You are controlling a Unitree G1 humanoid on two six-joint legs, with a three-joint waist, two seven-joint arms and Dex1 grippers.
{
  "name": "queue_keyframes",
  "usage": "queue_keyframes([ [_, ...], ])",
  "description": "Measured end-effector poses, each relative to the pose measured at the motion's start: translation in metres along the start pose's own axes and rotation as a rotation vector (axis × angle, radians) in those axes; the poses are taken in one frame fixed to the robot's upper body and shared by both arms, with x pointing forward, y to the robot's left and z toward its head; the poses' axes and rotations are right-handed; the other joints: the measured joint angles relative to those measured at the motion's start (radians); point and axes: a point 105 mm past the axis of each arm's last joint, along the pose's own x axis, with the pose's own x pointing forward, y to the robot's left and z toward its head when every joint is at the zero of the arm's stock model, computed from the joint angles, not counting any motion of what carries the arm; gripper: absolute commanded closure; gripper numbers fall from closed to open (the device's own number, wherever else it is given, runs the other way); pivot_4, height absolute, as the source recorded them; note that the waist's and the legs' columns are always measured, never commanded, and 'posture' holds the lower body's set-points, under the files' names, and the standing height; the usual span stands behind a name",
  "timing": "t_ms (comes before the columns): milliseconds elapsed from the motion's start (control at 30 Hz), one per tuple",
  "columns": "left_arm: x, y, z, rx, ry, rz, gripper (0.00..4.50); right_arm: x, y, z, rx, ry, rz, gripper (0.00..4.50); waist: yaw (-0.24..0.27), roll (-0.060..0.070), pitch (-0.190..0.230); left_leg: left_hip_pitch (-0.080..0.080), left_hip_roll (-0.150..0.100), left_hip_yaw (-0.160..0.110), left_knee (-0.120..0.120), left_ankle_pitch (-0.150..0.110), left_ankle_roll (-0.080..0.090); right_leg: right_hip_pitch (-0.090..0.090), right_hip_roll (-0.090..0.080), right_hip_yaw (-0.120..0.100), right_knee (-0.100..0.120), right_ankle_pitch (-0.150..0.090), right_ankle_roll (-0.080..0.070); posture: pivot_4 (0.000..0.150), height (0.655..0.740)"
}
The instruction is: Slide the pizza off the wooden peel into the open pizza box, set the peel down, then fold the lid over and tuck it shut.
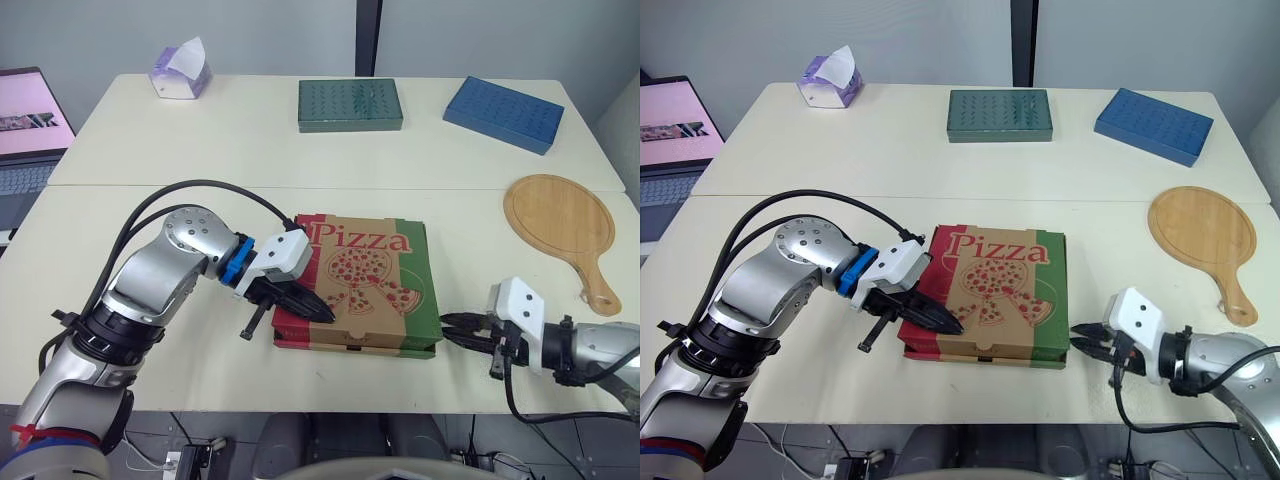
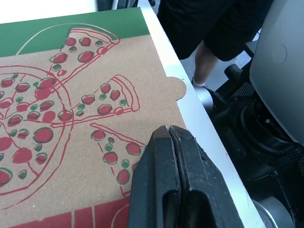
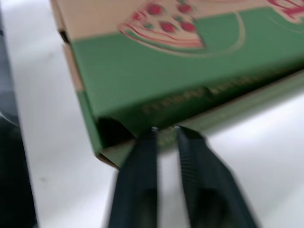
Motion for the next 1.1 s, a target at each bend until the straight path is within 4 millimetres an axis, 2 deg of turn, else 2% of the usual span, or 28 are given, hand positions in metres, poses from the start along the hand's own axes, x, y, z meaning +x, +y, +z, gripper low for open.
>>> queue_keyframes([
  [167, 0.001, 0.000, -0.002, -0.006, 0.010, 0.000, 4.50, 0.002, 0.001, 0.004, 0.032, -0.032, 0.010, 4.46, 0.000, 0.000, 0.000, 0.000, 0.000, 0.000, 0.000, 0.000, 0.000, 0.000, 0.000, 0.000, 0.000, 0.000, 0.000, 0.150, 0.7400],
  [333, 0.001, 0.000, -0.003, -0.006, 0.014, 0.001, 4.50, 0.001, 0.002, -0.001, 0.038, -0.013, 0.005, 4.46, 0.000, 0.000, 0.000, 0.000, 0.000, 0.000, 0.000, 0.000, 0.000, 0.000, 0.000, 0.000, 0.000, 0.000, 0.000, 0.150, 0.7400],
  [433, 0.001, 0.000, -0.003, -0.006, 0.014, 0.001, 4.50, -0.009, -0.006, -0.007, -0.030, 0.060, -0.028, 4.46, 0.000, 0.000, 0.000, 0.000, 0.000, 0.000, 0.000, 0.000, 0.000, 0.000, 0.000, 0.000, 0.000, 0.000, 0.000, 0.150, 0.7400],
  [500, 0.001, 0.000, -0.003, -0.007, 0.014, 0.001, 4.50, -0.024, -0.021, -0.010, -0.054, 0.110, -0.081, 4.46, 0.001, 0.000, 0.000, 0.000, 0.000, 0.000, 0.000, 0.000, 0.000, 0.000, 0.000, 0.000, 0.000, 0.000, 0.000, 0.150, 0.7400],
  [567, 0.001, 0.000, -0.003, -0.008, 0.013, 0.001, 4.50, -0.034, -0.030, -0.001, -0.089, 0.107, -0.109, 4.46, -0.001, 0.000, 0.000, 0.000, 0.000, 0.000, 0.000, 0.000, 0.000, 0.000, 0.000, 0.000, 0.000, 0.000, 0.000, 0.150, 0.7400],
  [633, 0.001, 0.000, -0.003, -0.009, 0.013, 0.001, 4.50, -0.036, -0.033, 0.011, -0.127, 0.074, -0.109, 4.46, -0.001, 0.000, 0.000, 0.000, 0.001, 0.000, 0.000, 0.000, 0.000, 0.000, 0.001, 0.000, 0.000, 0.000, 0.000, 0.150, 0.7400],
  [733, 0.002, 0.000, -0.003, -0.008, 0.010, -0.001, 4.50, -0.024, -0.022, 0.039, -0.180, -0.044, -0.052, 4.46, -0.001, 0.000, 0.000, 0.000, 0.000, 0.000, 0.000, 0.000, 0.000, 0.000, 0.001, 0.000, 0.000, 0.000, 0.000, 0.150, 0.7400],
  [800, 0.002, 0.001, -0.003, -0.010, 0.009, 0.001, 4.50, -0.013, -0.013, 0.047, -0.194, -0.079, -0.009, 4.46, 0.001, 0.000, 0.000, -0.001, 0.000, -0.001, 0.000, 0.000, 0.000, 0.000, 0.001, 0.000, 0.000, 0.000, 0.000, 0.150, 0.7400],
  [933, 0.001, 0.003, -0.001, -0.019, 0.008, 0.009, 4.50, 0.013, 0.009, 0.040, -0.160, -0.087, 0.099, 4.46, 0.000, 0.000, 0.000, -0.001, 0.000, -0.001, 0.001, 0.000, 0.000, 0.000, 0.000, 0.000, 0.000, 0.000, 0.000, 0.150, 0.7400],
  [1000, -0.003, 0.004, 0.001, -0.025, 0.002, 0.026, 4.50, 0.017, 0.011, 0.036, -0.162, -0.071, 0.110, 4.46, 0.000, 0.000, 0.000, -0.001, 0.000, -0.001, 0.001, 0.000, 0.000, 0.000, 0.000, 0.000, 0.000, 0.000, 0.000, 0.150, 0.7400],
  [1100, -0.021, 0.009, 0.012, -0.018, -0.030, 0.093, 4.50, 0.019, 0.011, 0.036, -0.172, -0.066, 0.105, 4.46, 0.000, 0.000, 0.000, -0.001, 0.000, -0.002, 0.001, 0.000, 0.000, -0.001, 0.001, -0.001, 0.000, 0.000, 0.000, 0.150, 0.7400],
])
